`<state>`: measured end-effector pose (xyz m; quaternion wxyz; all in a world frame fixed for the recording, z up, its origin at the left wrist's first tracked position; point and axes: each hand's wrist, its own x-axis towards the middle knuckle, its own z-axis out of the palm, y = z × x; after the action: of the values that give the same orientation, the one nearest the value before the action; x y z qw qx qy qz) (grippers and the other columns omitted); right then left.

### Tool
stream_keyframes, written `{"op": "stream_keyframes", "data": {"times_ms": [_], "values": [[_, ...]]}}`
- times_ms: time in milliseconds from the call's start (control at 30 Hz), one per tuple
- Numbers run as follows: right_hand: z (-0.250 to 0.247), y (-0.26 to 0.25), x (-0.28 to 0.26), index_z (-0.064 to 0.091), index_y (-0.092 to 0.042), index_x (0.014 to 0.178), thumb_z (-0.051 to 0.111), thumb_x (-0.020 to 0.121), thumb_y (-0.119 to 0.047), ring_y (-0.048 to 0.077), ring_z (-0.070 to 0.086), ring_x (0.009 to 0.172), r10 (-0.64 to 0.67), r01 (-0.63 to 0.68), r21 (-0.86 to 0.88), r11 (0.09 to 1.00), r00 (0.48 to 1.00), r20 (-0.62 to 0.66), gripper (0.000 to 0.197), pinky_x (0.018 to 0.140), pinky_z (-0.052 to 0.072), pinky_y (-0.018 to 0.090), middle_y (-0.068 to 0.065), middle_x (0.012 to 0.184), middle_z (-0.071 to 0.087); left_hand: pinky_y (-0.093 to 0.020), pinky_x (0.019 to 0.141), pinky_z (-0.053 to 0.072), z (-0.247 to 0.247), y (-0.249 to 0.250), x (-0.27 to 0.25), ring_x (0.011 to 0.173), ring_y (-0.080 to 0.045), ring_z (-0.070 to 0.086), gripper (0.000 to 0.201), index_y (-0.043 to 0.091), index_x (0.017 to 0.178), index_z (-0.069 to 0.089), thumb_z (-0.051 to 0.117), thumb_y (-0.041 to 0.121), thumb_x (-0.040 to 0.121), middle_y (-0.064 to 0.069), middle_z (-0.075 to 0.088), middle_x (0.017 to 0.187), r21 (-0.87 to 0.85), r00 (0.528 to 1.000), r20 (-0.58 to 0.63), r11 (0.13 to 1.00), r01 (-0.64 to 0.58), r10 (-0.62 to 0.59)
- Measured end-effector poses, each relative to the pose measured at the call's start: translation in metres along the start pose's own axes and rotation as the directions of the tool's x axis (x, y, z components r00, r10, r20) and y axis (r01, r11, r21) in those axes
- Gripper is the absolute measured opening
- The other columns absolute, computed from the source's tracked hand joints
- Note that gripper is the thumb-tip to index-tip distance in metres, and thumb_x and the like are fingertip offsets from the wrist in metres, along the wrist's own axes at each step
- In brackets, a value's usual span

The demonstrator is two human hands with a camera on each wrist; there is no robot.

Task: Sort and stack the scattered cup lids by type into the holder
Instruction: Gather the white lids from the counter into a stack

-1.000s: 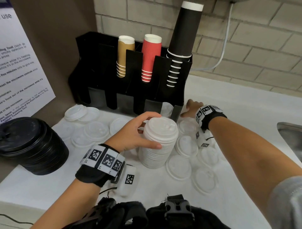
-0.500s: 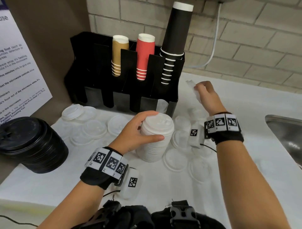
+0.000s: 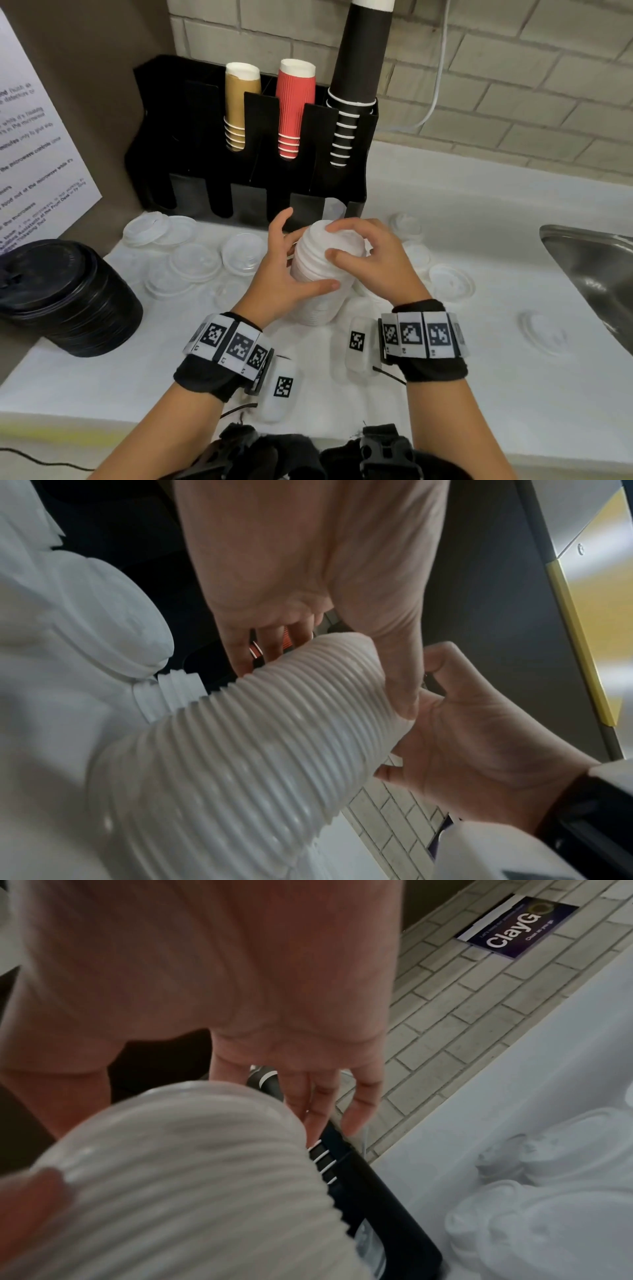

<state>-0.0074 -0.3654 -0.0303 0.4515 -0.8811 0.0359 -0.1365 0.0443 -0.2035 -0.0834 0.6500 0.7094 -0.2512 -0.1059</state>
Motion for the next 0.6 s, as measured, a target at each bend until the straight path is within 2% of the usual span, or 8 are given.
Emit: {"op": "stream_keyframes", "data": {"times_ms": [67, 167, 233, 400, 433, 500, 567, 600], "values": [[0.001, -0.003, -0.001, 0.066, -0.039, 0.102, 0.076, 0.073, -0.026, 0.012, 0.048, 0.113, -0.009, 0.01, -0.036, 0.999, 1.0, 0.01, 0.034, 0.086, 0.033, 0.014, -0.005, 0.114, 0.056, -0.003, 0.089, 0.038, 0.0, -0.001, 0.0, 0.121, 0.005, 0.05, 0.12, 0.035, 0.149, 0.007, 0.086, 0.033, 0.06, 0.016, 0.052, 0.135, -0.003, 1.0, -0.005, 1.0, 0.007, -0.007], [0.0, -0.006, -0.004, 0.065, -0.04, 0.103, 0.078, 0.071, -0.027, 0.016, 0.045, 0.118, -0.023, 0.025, -0.085, 0.996, 0.999, 0.027, 0.037, 0.095, 0.037, 0.025, -0.003, 0.116, 0.056, -0.003, 0.089, 0.038, 0.0, -0.002, 0.0, 0.12, 0.005, 0.051, 0.118, 0.034, 0.15, 0.006, 0.088, 0.024, 0.064, 0.015, 0.054, 0.134, 0.007, 1.0, -0.009, 1.0, 0.005, -0.005], [0.0, -0.008, -0.006, 0.065, -0.039, 0.103, 0.079, 0.071, -0.026, 0.017, 0.044, 0.119, -0.029, 0.032, -0.104, 0.994, 0.999, 0.028, 0.038, 0.099, 0.037, 0.029, -0.004, 0.117, 0.055, -0.003, 0.089, 0.039, 0.001, -0.002, 0.001, 0.119, 0.004, 0.051, 0.117, 0.033, 0.149, 0.007, 0.087, 0.024, 0.064, 0.016, 0.055, 0.133, 0.011, 1.0, -0.014, 1.0, 0.007, -0.007], [0.001, -0.01, -0.008, 0.065, -0.035, 0.107, 0.079, 0.073, -0.024, 0.018, 0.044, 0.121, -0.023, 0.029, -0.099, 0.995, 0.998, 0.061, 0.038, 0.101, 0.036, 0.027, -0.003, 0.119, 0.05, -0.002, 0.088, 0.039, 0.001, -0.001, 0.002, 0.12, 0.003, 0.051, 0.113, 0.033, 0.148, 0.011, 0.088, 0.021, 0.065, 0.016, 0.054, 0.132, 0.026, 1.0, -0.012, 0.999, 0.021, -0.02], [0.001, -0.009, -0.008, 0.065, -0.034, 0.108, 0.079, 0.074, -0.024, 0.017, 0.043, 0.121, -0.017, 0.024, -0.095, 0.995, 0.998, 0.068, 0.038, 0.101, 0.035, 0.026, -0.003, 0.119, 0.05, -0.002, 0.087, 0.038, 0.0, 0.0, 0.001, 0.12, 0.004, 0.05, 0.112, 0.033, 0.148, 0.014, 0.088, 0.022, 0.065, 0.017, 0.053, 0.132, 0.034, 1.0, -0.002, 0.999, 0.016, -0.016], [0.0, -0.009, -0.009, 0.064, -0.032, 0.111, 0.078, 0.075, -0.024, 0.016, 0.042, 0.122, -0.003, 0.011, -0.083, 0.996, 0.996, 0.089, 0.04, 0.099, 0.034, 0.021, -0.003, 0.121, 0.048, -0.002, 0.087, 0.038, -0.001, 0.005, -0.002, 0.122, 0.005, 0.048, 0.11, 0.033, 0.147, 0.021, 0.087, 0.035, 0.059, 0.019, 0.05, 0.133, 0.035, 0.999, 0.03, 0.999, 0.021, -0.022], [0.001, -0.011, -0.01, 0.058, -0.034, 0.119, 0.076, 0.079, -0.029, 0.011, 0.042, 0.121, 0.015, -0.011, -0.037, 0.999, 0.994, 0.107, 0.044, 0.093, 0.034, 0.012, -0.004, 0.123, 0.045, -0.011, 0.094, 0.042, -0.003, 0.013, -0.004, 0.124, 0.0, 0.049, 0.106, 0.032, 0.145, 0.03, 0.086, 0.054, 0.058, 0.016, 0.051, 0.135, 0.002, 0.995, 0.052, 0.997, 0.081, -0.081], [0.002, -0.012, -0.011, 0.052, -0.035, 0.125, 0.072, 0.082, -0.033, 0.007, 0.043, 0.12, 0.031, -0.032, 0.011, 0.999, 0.994, 0.104, 0.047, 0.09, 0.036, 0.01, -0.005, 0.124, 0.045, -0.018, 0.097, 0.044, -0.005, 0.017, -0.004, 0.123, 0.0, 0.051, 0.095, 0.033, 0.142, 0.038, 0.079, 0.064, 0.062, 0.017, 0.055, 0.133, -0.031, 0.99, 0.058, 0.991, 0.132, -0.13]]}}
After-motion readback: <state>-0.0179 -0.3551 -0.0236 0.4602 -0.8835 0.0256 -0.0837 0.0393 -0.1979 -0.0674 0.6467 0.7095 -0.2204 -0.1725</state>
